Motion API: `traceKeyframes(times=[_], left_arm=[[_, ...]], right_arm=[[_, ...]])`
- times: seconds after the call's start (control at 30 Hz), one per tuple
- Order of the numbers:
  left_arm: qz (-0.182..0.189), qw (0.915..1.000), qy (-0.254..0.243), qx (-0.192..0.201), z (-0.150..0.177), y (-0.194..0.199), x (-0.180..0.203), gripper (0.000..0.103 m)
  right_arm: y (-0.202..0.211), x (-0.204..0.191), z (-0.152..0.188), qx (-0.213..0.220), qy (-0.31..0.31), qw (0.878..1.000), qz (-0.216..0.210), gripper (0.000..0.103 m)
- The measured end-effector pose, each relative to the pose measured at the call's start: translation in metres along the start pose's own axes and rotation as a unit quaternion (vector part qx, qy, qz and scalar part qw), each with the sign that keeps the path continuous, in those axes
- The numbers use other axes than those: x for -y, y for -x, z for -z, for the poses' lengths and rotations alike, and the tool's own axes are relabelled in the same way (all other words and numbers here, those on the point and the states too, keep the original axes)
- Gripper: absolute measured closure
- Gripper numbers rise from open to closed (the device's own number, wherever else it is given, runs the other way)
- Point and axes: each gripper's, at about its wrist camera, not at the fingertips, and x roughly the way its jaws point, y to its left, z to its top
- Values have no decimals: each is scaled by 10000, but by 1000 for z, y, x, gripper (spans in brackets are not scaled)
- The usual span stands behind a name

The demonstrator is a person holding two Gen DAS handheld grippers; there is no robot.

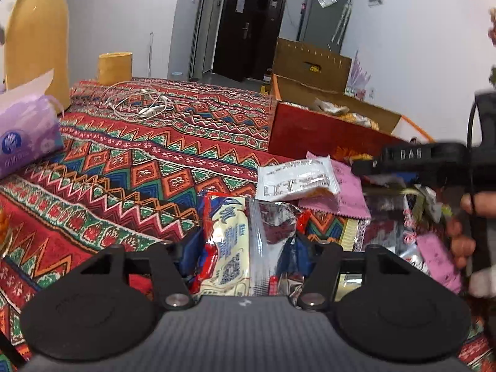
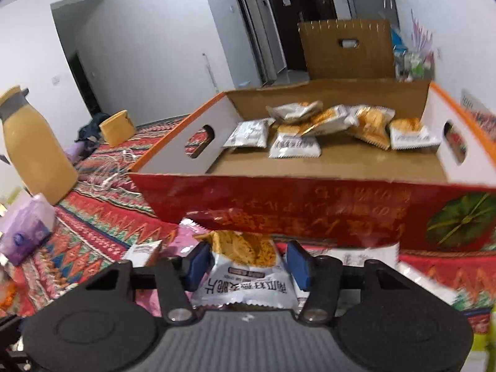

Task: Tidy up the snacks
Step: 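Close the left tool on a striped blue-red bag while the right tool grasps an oat crisp packet, then lift both held packets and carry them over the orange box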

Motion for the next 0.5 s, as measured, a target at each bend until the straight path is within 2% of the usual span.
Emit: traceKeyframes(times=[0.07,0.13,0.33,0.5], left_arm=[[70,9999,141,25,-1,2,-4,43],[74,9996,248,131,-2,6,-7,43],[220,9986,307,366,0,31,-5,43],[675,9961,438,348,10,80,10,43]], right_arm=[[3,-3,3,14,125,9999,27,60],[11,-8,6,30,181,9998,93,64],[68,-27,27,437,691,9960,359,64],[144,-40,68,902,820,9911,536,64]])
